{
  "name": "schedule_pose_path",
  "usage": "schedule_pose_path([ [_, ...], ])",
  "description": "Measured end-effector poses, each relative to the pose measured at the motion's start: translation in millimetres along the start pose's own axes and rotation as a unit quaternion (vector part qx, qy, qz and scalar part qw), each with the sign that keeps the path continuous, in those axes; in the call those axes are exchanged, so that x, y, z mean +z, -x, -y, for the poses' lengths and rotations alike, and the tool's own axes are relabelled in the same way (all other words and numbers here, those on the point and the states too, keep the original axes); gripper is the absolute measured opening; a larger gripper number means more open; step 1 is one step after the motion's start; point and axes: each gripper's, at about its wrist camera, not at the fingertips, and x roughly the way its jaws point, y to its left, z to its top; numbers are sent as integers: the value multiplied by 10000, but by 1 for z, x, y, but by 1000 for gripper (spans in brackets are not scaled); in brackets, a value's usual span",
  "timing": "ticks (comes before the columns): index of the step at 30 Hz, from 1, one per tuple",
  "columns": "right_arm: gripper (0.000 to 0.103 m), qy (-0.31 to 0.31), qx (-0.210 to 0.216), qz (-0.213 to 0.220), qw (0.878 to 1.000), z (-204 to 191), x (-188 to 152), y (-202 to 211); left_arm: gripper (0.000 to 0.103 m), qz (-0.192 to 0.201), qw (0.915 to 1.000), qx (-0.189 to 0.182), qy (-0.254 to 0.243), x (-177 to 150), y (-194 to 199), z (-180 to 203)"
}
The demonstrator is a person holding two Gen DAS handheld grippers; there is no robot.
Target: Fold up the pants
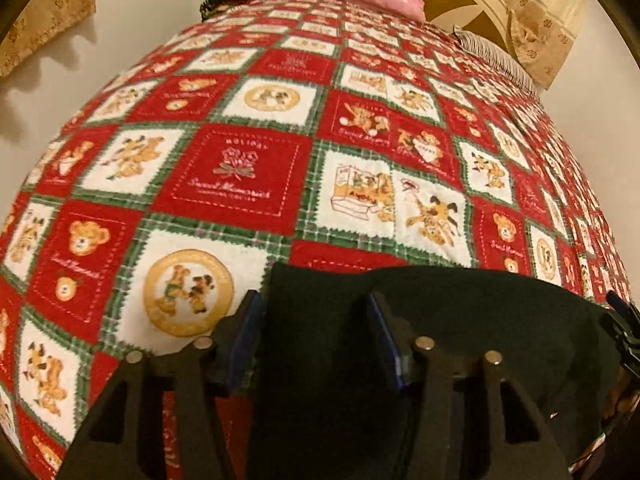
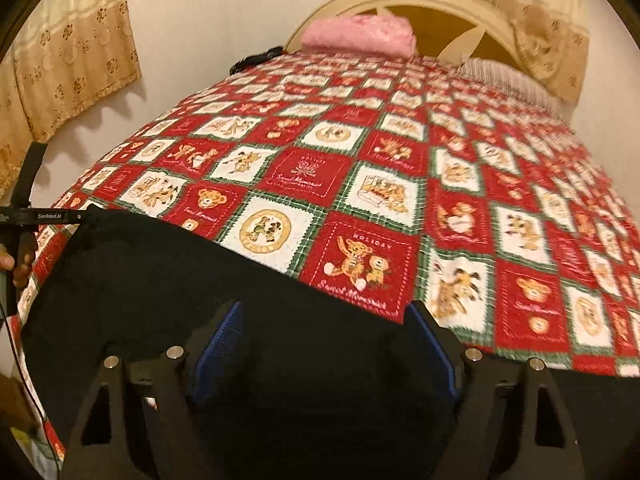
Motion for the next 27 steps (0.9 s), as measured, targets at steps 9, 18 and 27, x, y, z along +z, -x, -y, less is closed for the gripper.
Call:
schedule_pose_path([
  [9,83,461,499,-792,9945,-18,6,-65,82,5,9996,121,-256,6,-11,9],
  [18,6,1347,597,-657,9869,-43,8,-42,18,279,9994,-206,-99,15,-7,10],
  [27,5,1056,327,821,9905,-46,31,66,17,1265,9893,-730,-56,14,75,23],
])
